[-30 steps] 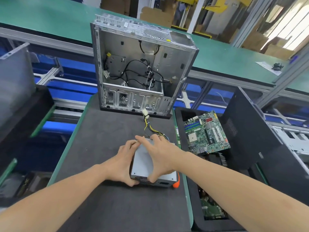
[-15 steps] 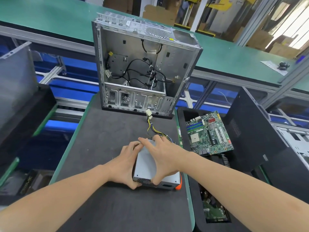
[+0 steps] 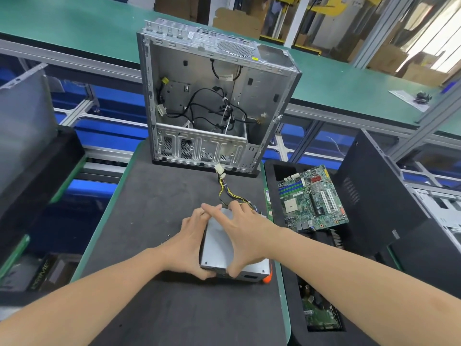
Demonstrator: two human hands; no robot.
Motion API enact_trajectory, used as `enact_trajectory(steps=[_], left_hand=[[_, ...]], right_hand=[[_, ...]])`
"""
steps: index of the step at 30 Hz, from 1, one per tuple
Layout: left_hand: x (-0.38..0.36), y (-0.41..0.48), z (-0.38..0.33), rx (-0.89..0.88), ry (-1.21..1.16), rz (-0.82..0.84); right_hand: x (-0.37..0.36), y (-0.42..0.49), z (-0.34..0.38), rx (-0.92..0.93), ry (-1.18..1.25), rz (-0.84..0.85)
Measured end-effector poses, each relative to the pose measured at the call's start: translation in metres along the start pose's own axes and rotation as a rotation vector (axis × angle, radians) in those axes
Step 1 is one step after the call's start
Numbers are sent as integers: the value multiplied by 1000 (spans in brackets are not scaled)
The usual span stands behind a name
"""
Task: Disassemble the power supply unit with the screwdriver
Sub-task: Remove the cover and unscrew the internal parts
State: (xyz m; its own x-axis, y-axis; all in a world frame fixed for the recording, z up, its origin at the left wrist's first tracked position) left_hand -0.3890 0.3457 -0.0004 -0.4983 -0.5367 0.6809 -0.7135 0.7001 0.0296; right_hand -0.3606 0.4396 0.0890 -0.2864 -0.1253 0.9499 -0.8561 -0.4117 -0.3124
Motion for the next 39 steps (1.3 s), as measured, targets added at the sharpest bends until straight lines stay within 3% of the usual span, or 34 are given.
enact_trajectory(steps=[4, 10, 18, 23, 25, 28, 34, 37, 39], left_hand=[[-3, 2, -1, 13, 46, 34], [-7, 5, -5, -12, 102, 82], [-3, 5, -5, 19, 133, 101], [7, 6, -9, 45, 166, 247], [15, 13, -24, 36, 186, 272], [15, 31, -65, -57, 385, 269], [-34, 60, -128, -176, 796, 314], [-49, 68, -137, -139, 839, 333], [-53, 72, -137, -110, 851, 369]], right_hand=[[0, 5, -5, 18, 14, 65], [-6, -2, -4, -16, -12, -11], [-7, -1, -14, -2, 55, 17], [-2, -19, -65, -186, 567, -46], [-7, -33, -98, -332, 666, -111], [-37, -53, -122, -437, 768, -44], [-72, -73, -115, -285, 1043, -8], [-87, -78, -102, -149, 1094, 57], [-91, -79, -99, -73, 1025, -3]])
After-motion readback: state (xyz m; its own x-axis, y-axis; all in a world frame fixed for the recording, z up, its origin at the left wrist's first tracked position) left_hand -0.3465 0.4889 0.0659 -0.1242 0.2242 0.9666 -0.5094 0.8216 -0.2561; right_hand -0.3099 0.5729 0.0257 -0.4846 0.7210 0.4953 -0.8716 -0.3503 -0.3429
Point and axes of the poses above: each hand's wrist, its own y-axis towards the middle knuckle, its own x-axis out of the back of the hand, z = x × y, the point moved 9 cm from there along y, towards the middle knuckle, and after that the axes turned 1 degree about x, right-handed, at the moved point
